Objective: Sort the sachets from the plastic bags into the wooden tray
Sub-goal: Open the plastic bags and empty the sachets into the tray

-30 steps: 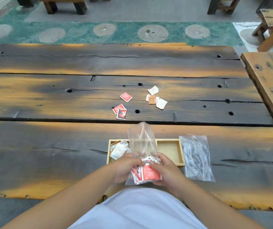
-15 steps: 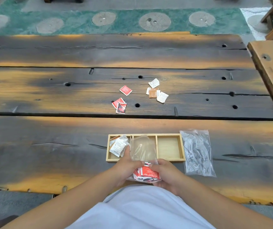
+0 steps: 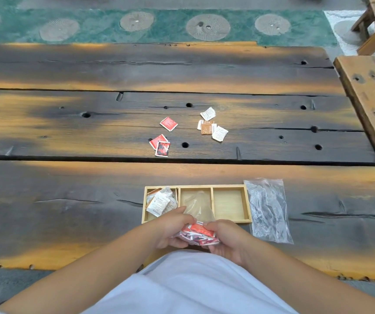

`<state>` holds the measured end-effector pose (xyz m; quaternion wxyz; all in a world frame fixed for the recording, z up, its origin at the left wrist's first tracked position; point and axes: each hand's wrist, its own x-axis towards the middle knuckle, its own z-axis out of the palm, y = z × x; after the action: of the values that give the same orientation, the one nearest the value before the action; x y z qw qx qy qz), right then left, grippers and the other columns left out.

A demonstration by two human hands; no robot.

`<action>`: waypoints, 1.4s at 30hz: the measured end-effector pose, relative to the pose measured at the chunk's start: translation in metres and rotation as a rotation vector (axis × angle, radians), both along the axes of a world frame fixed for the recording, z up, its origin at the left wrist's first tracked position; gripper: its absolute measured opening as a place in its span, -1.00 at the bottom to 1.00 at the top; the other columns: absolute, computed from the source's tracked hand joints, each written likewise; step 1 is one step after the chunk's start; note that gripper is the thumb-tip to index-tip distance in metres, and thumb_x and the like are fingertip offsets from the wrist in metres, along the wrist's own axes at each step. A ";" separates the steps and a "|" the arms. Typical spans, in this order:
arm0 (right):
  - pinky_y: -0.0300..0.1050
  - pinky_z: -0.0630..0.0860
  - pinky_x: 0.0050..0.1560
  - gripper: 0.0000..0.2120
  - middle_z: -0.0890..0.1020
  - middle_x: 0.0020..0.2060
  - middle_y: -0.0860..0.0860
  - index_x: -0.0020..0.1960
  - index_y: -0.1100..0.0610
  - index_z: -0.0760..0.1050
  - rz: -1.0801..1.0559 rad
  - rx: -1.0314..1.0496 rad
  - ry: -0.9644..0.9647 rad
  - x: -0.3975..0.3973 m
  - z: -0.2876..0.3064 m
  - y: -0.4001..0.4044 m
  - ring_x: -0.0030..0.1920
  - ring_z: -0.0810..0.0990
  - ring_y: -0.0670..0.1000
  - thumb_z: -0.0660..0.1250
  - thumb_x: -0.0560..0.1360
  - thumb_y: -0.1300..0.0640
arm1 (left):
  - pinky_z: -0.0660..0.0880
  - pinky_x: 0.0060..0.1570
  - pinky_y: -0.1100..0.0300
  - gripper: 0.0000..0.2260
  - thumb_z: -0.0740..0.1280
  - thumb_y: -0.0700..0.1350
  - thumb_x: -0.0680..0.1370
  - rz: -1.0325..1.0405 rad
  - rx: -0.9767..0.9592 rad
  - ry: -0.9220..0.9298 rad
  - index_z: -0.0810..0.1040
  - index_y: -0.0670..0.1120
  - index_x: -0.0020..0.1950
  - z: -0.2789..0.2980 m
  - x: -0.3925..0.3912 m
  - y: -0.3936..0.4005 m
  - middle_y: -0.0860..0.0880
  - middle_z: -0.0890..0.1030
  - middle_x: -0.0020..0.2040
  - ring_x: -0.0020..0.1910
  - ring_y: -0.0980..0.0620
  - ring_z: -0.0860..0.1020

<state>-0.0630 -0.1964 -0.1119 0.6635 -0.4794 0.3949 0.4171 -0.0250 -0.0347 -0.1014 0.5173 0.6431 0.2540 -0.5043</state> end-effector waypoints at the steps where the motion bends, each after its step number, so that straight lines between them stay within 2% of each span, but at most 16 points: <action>1: -0.24 0.49 -0.44 -0.76 0.67 -0.20 0.20 0.12 0.36 0.55 0.014 -0.006 0.007 0.003 0.003 0.000 -0.34 0.61 0.03 0.30 0.55 0.20 | 0.57 -0.30 0.17 -0.38 0.32 -0.08 0.54 0.006 0.000 0.017 0.13 0.06 0.55 0.000 0.002 0.001 -0.09 0.68 0.04 -0.15 0.00 0.66; 3: -0.33 0.43 -0.57 -0.80 0.66 -0.31 0.16 0.06 0.33 0.55 0.026 0.004 0.019 0.009 0.007 -0.002 -0.44 0.59 -0.03 0.27 0.56 0.21 | 0.55 -0.33 0.19 -0.51 0.31 -0.08 0.55 0.013 -0.017 0.052 0.28 -0.04 0.45 0.001 0.006 0.003 -0.10 0.70 -0.02 -0.19 -0.01 0.68; 5: -0.35 0.41 -0.57 -0.84 0.66 -0.35 0.14 0.04 0.32 0.54 0.020 -0.003 0.010 0.016 0.010 -0.003 -0.48 0.59 -0.04 0.25 0.57 0.24 | 0.54 -0.30 0.19 -0.69 0.29 -0.07 0.56 0.016 -0.035 0.074 0.43 -0.09 0.29 0.002 0.010 0.005 -0.10 0.71 -0.06 -0.20 -0.02 0.68; 7: -0.35 0.44 -0.56 -0.83 0.66 -0.32 0.14 0.09 0.31 0.53 0.010 -0.010 -0.004 0.022 0.014 -0.003 -0.49 0.58 -0.05 0.24 0.58 0.26 | 0.55 -0.27 0.19 -0.77 0.27 -0.09 0.57 0.041 -0.056 0.090 0.50 -0.11 0.21 0.002 0.014 0.006 -0.11 0.70 -0.07 -0.17 -0.02 0.68; 10: -0.33 0.47 -0.54 -0.81 0.66 -0.26 0.16 0.14 0.31 0.53 -0.007 -0.034 -0.019 0.029 0.018 -0.003 -0.48 0.59 -0.04 0.25 0.58 0.26 | 0.57 -0.29 0.21 -0.79 0.19 -0.14 0.60 0.071 -0.089 0.124 0.52 -0.15 0.18 0.004 0.019 0.007 -0.10 0.73 -0.10 -0.13 0.01 0.69; 12: -0.31 0.49 -0.50 -0.80 0.68 -0.16 0.19 0.17 0.32 0.52 0.007 -0.064 -0.043 0.031 0.020 -0.003 -0.39 0.64 -0.01 0.25 0.59 0.26 | 0.59 -0.26 0.23 -0.80 0.13 -0.18 0.63 0.101 -0.105 0.149 0.52 -0.16 0.14 0.007 0.021 0.008 -0.08 0.74 -0.15 -0.09 0.02 0.70; 15: -0.28 0.49 -0.45 -0.80 0.70 -0.02 0.22 0.16 0.31 0.52 0.017 -0.084 -0.065 0.032 0.026 -0.002 -0.24 0.71 0.05 0.20 0.60 0.29 | 0.59 -0.18 0.22 -0.76 0.10 -0.23 0.62 0.153 -0.133 0.172 0.52 -0.18 0.16 0.011 0.023 0.012 -0.13 0.72 -0.01 0.05 -0.03 0.68; 20: -0.19 0.55 -0.34 -0.78 0.70 0.00 0.15 0.16 0.22 0.51 0.056 -0.136 -0.109 0.033 0.032 0.000 -0.16 0.72 0.07 0.15 0.59 0.27 | 0.60 -0.24 0.21 -0.68 0.09 -0.30 0.59 0.254 -0.195 0.170 0.47 -0.23 0.30 0.010 0.025 0.020 -0.18 0.67 0.13 0.06 -0.07 0.68; 27: -0.11 0.54 -0.19 -0.74 0.68 -0.04 0.07 0.09 0.10 0.54 0.063 -0.150 -0.193 0.036 0.049 0.000 -0.07 0.62 0.06 0.14 0.57 0.32 | 0.58 -0.21 0.16 -0.70 0.06 -0.31 0.59 0.225 -0.223 0.077 0.54 -0.16 0.14 0.028 0.027 0.018 -0.08 0.71 -0.13 -0.17 0.02 0.68; 32: -0.07 0.54 -0.15 -0.76 0.67 -0.02 0.06 0.07 0.07 0.54 0.065 -0.149 -0.242 0.030 0.056 -0.002 -0.03 0.62 0.07 0.17 0.57 0.31 | 0.54 0.04 0.07 -0.67 0.03 -0.36 0.59 0.249 -0.276 0.036 0.57 -0.13 0.04 0.040 0.021 0.017 -0.09 0.71 -0.18 -0.15 -0.03 0.63; 36: -0.08 0.53 -0.16 -0.73 0.68 -0.04 0.04 0.05 0.06 0.55 0.068 -0.159 -0.280 0.022 0.058 -0.004 -0.06 0.64 0.05 0.16 0.56 0.33 | 0.52 0.03 0.08 -0.64 0.03 -0.39 0.59 0.249 -0.303 0.013 0.58 -0.11 0.05 0.045 0.014 0.015 -0.08 0.71 -0.17 -0.16 -0.02 0.62; 39: -0.06 0.58 -0.14 -0.65 0.71 -0.02 0.07 0.09 0.08 0.58 0.075 -0.149 -0.327 0.015 0.061 -0.005 -0.07 0.69 0.05 0.13 0.53 0.40 | 0.57 0.03 0.03 -0.64 0.07 -0.40 0.57 0.254 -0.240 -0.037 0.50 -0.13 0.24 0.047 0.008 0.013 -0.10 0.69 -0.03 -0.11 -0.04 0.66; 42: -0.12 0.60 -0.20 -0.58 0.73 0.00 0.10 0.13 0.09 0.58 0.078 -0.103 -0.348 0.008 0.063 -0.006 -0.07 0.73 0.05 0.10 0.51 0.44 | 0.58 0.05 -0.03 -0.53 0.14 -0.39 0.54 0.248 -0.168 -0.086 0.34 -0.08 0.42 0.045 0.001 0.013 -0.13 0.61 0.15 -0.05 -0.07 0.65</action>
<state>-0.0554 -0.2022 -0.0488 0.6795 -0.5928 0.2761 0.3326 -0.0241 -0.0216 -0.0567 0.6380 0.5823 0.2659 -0.4280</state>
